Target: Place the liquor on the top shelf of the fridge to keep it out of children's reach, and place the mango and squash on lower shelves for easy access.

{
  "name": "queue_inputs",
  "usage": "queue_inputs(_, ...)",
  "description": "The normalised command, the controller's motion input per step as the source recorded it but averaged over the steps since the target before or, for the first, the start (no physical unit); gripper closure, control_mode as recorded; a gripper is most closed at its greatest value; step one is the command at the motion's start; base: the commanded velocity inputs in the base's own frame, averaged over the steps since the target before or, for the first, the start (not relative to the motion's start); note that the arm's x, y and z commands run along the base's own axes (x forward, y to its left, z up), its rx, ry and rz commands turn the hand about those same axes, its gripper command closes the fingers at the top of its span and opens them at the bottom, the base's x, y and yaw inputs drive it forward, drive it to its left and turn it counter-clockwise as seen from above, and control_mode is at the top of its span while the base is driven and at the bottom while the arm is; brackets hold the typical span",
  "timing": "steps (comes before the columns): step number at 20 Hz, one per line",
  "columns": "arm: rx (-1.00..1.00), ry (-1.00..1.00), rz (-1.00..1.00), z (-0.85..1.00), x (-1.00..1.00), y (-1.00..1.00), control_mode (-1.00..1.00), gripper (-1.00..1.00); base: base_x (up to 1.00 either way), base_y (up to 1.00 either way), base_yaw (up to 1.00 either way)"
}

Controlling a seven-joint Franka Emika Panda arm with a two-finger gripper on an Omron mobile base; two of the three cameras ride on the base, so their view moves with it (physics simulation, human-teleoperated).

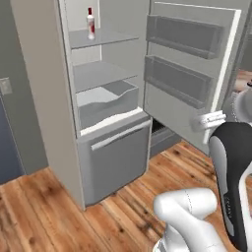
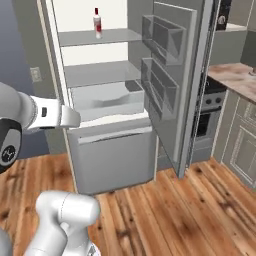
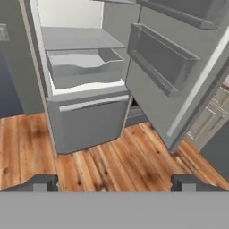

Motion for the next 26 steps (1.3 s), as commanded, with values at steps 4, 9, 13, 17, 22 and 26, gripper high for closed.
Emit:
queue_inputs(4,0.00,0.00,0.00,0.00,0.00,0.00,1.00,-1.00,-0.28,-0.10,-0.61)
queue_inputs(9,0.00,0.00,0.00,0.00,0.00,0.00,1.00,-1.00,0.01,-0.45,-0.54)
queue_inputs(13,0.00,0.00,0.00,0.00,0.00,0.00,1.00,-1.00,0.20,-0.60,-0.47)
queue_inputs(17,0.00,0.00,0.00,0.00,0.00,0.00,1.00,-1.00,0.34,-0.73,-0.42)
queue_inputs(22,0.00,0.00,0.00,0.00,0.00,0.00,1.00,-1.00,0.49,-0.70,-0.36)
queue_inputs(26,0.00,0.00,0.00,0.00,0.00,0.00,1.00,-1.00,0.78,-0.44,-0.22)
